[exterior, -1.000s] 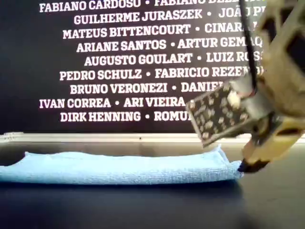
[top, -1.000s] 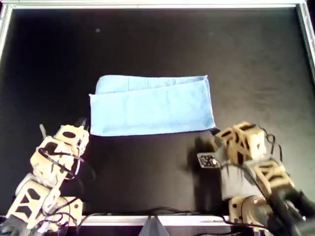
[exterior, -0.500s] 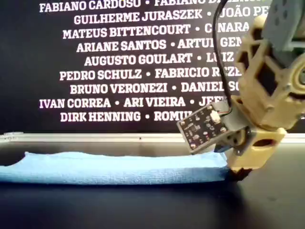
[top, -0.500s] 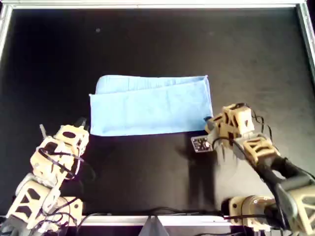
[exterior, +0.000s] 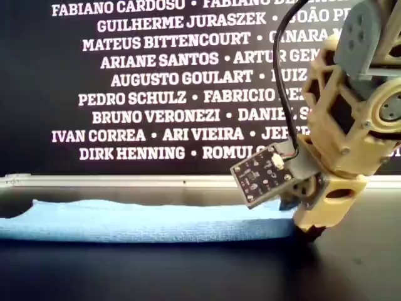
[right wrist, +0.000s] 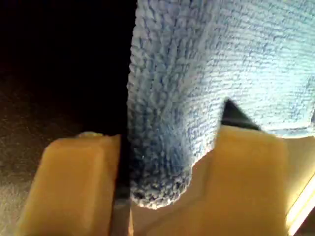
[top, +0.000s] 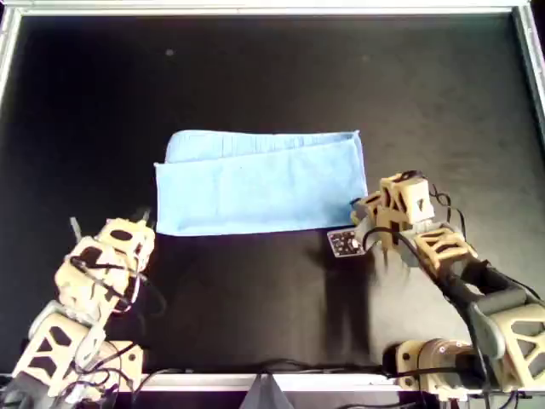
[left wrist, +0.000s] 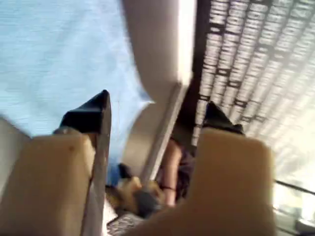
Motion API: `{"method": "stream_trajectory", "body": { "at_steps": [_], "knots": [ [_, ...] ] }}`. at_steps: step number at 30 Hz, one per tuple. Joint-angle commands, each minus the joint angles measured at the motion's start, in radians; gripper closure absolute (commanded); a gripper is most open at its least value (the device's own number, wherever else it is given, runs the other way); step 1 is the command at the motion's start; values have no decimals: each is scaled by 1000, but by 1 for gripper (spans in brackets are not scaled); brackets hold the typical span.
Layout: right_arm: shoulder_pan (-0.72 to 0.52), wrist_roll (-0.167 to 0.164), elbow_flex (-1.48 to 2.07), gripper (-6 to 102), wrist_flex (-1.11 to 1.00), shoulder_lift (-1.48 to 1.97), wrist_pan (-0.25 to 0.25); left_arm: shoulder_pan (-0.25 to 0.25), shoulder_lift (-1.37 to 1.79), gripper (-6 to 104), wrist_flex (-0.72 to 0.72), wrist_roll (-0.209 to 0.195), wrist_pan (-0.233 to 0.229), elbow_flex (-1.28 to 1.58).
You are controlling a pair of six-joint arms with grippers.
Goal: Fold a cloth
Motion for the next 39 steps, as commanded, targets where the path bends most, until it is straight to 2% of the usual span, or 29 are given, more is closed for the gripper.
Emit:
{"method": "stream_trajectory", "body": {
  "at_steps": [1,4,6,10,14,19,20,24,33,39],
  "knots": [
    [-5,6,-61,67,-51,41,-3,-20,20,30,-11,6,-8,-15],
    [-3,6,-61,93,-57,40,-14,-20,20,30,-11,6,-8,-15],
    [5,6,-57,101,-55,37,-14,-20,20,30,-11,6,-8,-15],
    [15,6,-67,93,-57,48,-14,-11,20,30,-11,6,-8,-15],
    [32,6,-192,94,-64,84,-15,-8,20,30,-11,6,-8,-37],
    [212,5,-422,94,-64,67,-3,-8,20,30,-12,6,-8,-37],
    [253,-5,-465,94,-64,58,0,-8,20,30,-12,6,-8,-37],
    [365,-11,-646,94,-64,-63,0,-8,20,30,-12,6,-8,-37],
    [437,-5,-1220,94,-66,-491,-11,-6,20,30,-12,6,-9,-35],
    [545,2,-1552,94,-66,-756,2,-6,20,30,-12,6,-9,-35]
  ]
}}
